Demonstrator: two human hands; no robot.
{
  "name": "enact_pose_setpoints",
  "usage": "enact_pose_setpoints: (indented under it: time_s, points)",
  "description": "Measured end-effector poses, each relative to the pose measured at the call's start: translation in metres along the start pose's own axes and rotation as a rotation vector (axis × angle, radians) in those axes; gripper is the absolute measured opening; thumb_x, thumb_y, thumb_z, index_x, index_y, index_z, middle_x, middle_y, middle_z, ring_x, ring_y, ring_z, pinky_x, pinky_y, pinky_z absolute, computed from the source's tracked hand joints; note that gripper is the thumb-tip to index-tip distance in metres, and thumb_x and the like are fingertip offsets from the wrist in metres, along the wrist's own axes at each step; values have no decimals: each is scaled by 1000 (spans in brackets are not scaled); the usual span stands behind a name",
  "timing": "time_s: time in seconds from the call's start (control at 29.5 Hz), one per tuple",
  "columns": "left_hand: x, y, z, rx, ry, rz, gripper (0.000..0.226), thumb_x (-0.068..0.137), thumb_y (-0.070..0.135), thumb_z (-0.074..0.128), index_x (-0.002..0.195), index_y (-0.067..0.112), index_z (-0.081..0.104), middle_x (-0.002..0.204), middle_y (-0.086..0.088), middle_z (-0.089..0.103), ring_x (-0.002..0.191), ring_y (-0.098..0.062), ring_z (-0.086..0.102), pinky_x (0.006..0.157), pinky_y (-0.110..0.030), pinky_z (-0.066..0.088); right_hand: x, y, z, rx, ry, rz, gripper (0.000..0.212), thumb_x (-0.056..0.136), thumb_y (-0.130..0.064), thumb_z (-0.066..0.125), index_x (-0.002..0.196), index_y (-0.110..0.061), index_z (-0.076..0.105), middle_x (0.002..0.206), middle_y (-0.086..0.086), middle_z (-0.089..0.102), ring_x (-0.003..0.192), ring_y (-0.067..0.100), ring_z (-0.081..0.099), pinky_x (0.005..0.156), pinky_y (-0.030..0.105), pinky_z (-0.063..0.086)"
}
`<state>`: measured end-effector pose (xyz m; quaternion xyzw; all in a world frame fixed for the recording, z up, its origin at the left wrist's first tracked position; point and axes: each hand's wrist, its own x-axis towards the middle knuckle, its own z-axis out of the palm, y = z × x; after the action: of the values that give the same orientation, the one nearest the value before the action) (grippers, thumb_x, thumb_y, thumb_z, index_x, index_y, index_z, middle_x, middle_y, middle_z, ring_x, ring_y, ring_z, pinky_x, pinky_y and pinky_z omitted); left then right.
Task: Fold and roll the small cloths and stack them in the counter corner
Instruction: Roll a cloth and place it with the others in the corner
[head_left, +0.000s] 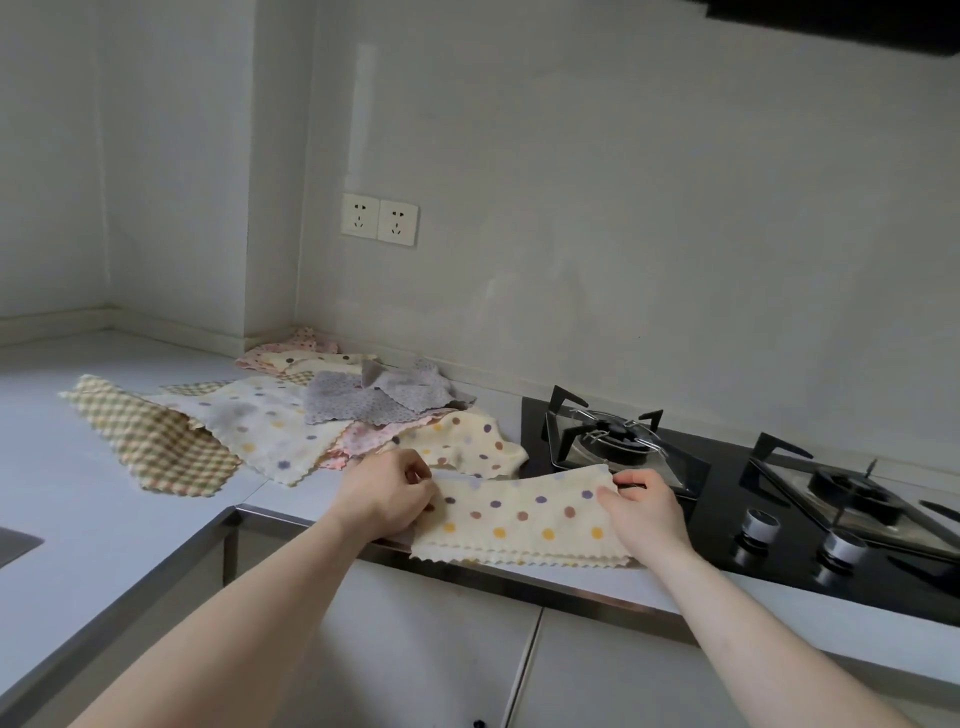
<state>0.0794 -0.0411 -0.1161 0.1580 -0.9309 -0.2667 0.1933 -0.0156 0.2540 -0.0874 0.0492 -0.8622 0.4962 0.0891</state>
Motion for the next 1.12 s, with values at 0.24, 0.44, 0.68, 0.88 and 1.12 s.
enact_pose_setpoints:
  time_s: [0.24, 0.44, 0.68, 0.88, 1.12]
  points:
    - [-1, -1, -2, -54, -2, 0, 18, 90, 37, 54, 93, 31, 71, 92, 13, 70, 91, -16, 63, 86, -31, 51, 4, -46, -4, 74, -112, 21, 43, 87, -17, 71, 123, -24, 49, 106, -1, 64, 95, 20, 65, 75, 35, 55]
    - [-2, 1, -2, -61, 12, -4, 19, 92, 35, 54, 96, 31, 72, 86, 15, 67, 88, -15, 60, 79, -28, 46, -7, -88, 28, 163, -239, 25, 66, 78, -9, 72, 135, -22, 42, 115, 7, 64, 95, 25, 71, 69, 38, 64]
    - [-2, 2, -3, -71, 15, -17, 23, 95, 37, 52, 101, 29, 73, 103, 8, 72, 92, -17, 58, 81, -29, 45, -43, -96, 79, -51, -402, -94, 69, 85, -17, 72, 143, -26, 35, 99, -14, 63, 101, 16, 68, 90, 40, 59]
    - [-2, 2, -4, -71, 18, -21, 33, 99, 42, 46, 85, 23, 69, 94, 2, 71, 94, -24, 62, 81, -34, 46, -50, -89, 90, 223, -638, 65, 64, 84, 2, 70, 139, -15, 41, 113, 6, 66, 76, 25, 71, 81, 43, 62]
    - [-3, 5, -3, -45, 16, -16, 40, 90, 67, 53, 92, 31, 70, 90, 13, 69, 90, -15, 62, 87, -34, 48, -26, -54, 63, -162, -221, -220, 33, 92, -36, 69, 122, -31, 56, 100, -21, 67, 101, 10, 65, 92, 38, 56]
